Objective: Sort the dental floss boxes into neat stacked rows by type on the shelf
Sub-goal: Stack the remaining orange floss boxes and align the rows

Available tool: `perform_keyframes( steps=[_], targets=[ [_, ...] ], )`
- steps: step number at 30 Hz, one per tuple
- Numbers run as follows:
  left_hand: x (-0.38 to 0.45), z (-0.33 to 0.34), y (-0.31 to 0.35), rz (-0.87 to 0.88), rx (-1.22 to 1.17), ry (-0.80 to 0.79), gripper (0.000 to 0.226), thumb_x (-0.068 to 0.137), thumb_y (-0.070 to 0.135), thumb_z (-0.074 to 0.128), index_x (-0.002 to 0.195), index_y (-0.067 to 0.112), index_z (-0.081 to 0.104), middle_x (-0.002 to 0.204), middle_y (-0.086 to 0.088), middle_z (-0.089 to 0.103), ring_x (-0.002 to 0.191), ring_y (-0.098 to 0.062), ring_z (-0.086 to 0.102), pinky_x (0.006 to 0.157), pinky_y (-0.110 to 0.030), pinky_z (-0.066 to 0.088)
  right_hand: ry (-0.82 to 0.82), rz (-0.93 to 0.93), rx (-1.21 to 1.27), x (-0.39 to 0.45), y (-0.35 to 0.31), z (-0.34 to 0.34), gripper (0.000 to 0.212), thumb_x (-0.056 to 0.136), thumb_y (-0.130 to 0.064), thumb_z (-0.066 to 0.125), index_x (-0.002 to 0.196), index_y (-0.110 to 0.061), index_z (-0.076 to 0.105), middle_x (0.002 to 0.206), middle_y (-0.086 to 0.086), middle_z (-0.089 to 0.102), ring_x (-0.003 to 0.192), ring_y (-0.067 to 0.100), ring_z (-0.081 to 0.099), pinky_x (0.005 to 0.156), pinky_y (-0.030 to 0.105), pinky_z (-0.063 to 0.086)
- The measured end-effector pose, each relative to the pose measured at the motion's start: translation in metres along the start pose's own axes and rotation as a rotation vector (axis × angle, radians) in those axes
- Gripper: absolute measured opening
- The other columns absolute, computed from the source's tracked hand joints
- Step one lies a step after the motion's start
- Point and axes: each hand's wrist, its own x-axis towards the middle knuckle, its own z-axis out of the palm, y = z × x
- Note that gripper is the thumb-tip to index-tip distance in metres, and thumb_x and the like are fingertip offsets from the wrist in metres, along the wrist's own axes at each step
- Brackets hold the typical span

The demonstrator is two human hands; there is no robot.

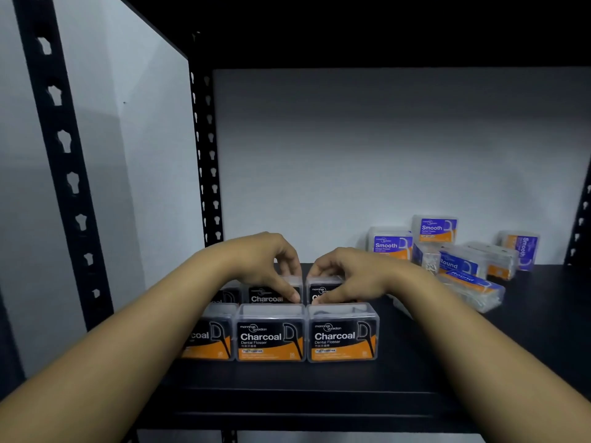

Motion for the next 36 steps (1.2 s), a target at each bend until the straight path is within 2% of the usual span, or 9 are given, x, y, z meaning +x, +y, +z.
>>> perform_keyframes(
  steps=[6, 10, 12, 16, 20, 24, 31, 34, 36],
  targets=[
    [-0.019, -0.021, -0.007, -0.094, 0.037, -0.018, 0.059, 0.061, 0.052, 0.091, 0.113, 0.038, 0.069, 0.103, 0.025, 0.071, 0.09, -0.001, 0.067, 0.085, -0.031, 0.055, 0.005, -0.002, 0.055, 0.001, 0.0, -0.002, 0.038, 0.08, -0.046, 0.084, 0.113, -0.03, 0.074, 0.103, -0.009, 0.076, 0.096, 0.006, 0.07, 0.09, 0.026, 0.056],
    [-0.03, -0.035, -0.011, -0.196, 0.141, -0.075, 0.063, 0.063, 0.042, 0.093, 0.12, 0.036, 0.066, 0.113, 0.022, 0.068, 0.099, -0.006, 0.063, 0.078, -0.027, 0.048, 0.001, 0.005, 0.076, -0.001, 0.004, -0.005, 0.033, 0.079, -0.046, 0.085, 0.106, -0.03, 0.076, 0.097, -0.007, 0.078, 0.091, 0.011, 0.074, 0.085, 0.032, 0.06],
    [-0.03, -0.034, -0.014, -0.245, 0.176, -0.1, 0.062, 0.063, 0.036, 0.095, 0.119, 0.03, 0.068, 0.11, 0.016, 0.07, 0.095, -0.008, 0.065, 0.075, -0.025, 0.049, -0.004, -0.003, 0.092, -0.003, 0.003, -0.007, 0.03, 0.082, -0.041, 0.085, 0.106, -0.026, 0.077, 0.096, -0.006, 0.079, 0.087, 0.01, 0.075, 0.079, 0.027, 0.061],
    [-0.028, -0.028, -0.019, -0.307, 0.195, -0.111, 0.043, 0.064, 0.03, 0.094, 0.103, 0.024, 0.077, 0.093, 0.011, 0.073, 0.088, -0.012, 0.067, 0.09, -0.034, 0.057, 0.003, -0.004, 0.095, -0.003, 0.002, -0.007, 0.03, 0.084, -0.038, 0.084, 0.109, -0.024, 0.077, 0.1, -0.005, 0.08, 0.092, 0.011, 0.076, 0.079, 0.024, 0.06],
    [-0.028, -0.026, -0.019, -0.303, 0.157, -0.102, 0.036, 0.063, 0.028, 0.095, 0.096, 0.023, 0.079, 0.082, 0.014, 0.071, 0.078, -0.007, 0.064, 0.088, -0.034, 0.057, 0.008, -0.002, 0.07, -0.002, 0.002, -0.003, 0.031, 0.085, -0.039, 0.082, 0.112, -0.026, 0.076, 0.102, -0.009, 0.079, 0.094, 0.009, 0.075, 0.092, 0.034, 0.06],
    [-0.026, -0.026, -0.019, -0.268, 0.103, -0.109, 0.042, 0.063, 0.027, 0.095, 0.102, 0.025, 0.078, 0.082, 0.018, 0.073, 0.078, -0.003, 0.067, 0.076, -0.025, 0.051, 0.026, -0.006, 0.058, -0.001, -0.001, -0.002, 0.033, 0.085, -0.04, 0.082, 0.115, -0.028, 0.075, 0.104, -0.01, 0.079, 0.097, 0.009, 0.073, 0.095, 0.037, 0.058],
    [-0.03, -0.026, -0.018, -0.234, 0.029, -0.107, 0.041, 0.066, 0.027, 0.093, 0.105, 0.026, 0.078, 0.091, 0.014, 0.078, 0.087, -0.004, 0.071, 0.085, -0.025, 0.053, -0.006, 0.005, 0.12, 0.001, -0.003, 0.001, 0.034, 0.09, -0.035, 0.077, 0.123, -0.027, 0.074, 0.112, -0.007, 0.078, 0.105, 0.009, 0.073, 0.102, 0.035, 0.054],
    [-0.037, -0.026, -0.017, -0.164, -0.01, 0.001, 0.029, 0.082, 0.043, 0.079, 0.11, 0.032, 0.076, 0.096, 0.019, 0.076, 0.091, 0.001, 0.068, 0.087, -0.024, 0.051, 0.015, 0.016, 0.202, 0.002, -0.004, 0.002, 0.034, 0.093, -0.037, 0.073, 0.124, -0.023, 0.073, 0.111, -0.004, 0.079, 0.108, 0.013, 0.073, 0.105, 0.039, 0.053],
    [-0.044, -0.022, -0.016, -0.129, -0.053, 0.112, 0.027, 0.093, 0.044, 0.067, 0.116, 0.032, 0.073, 0.101, 0.019, 0.072, 0.092, 0.002, 0.065, 0.085, -0.024, 0.05, 0.04, 0.031, 0.218, 0.001, -0.007, 0.0, 0.033, 0.096, -0.041, 0.069, 0.124, -0.025, 0.072, 0.113, -0.006, 0.078, 0.11, 0.011, 0.071, 0.107, 0.038, 0.051]
  ],
)
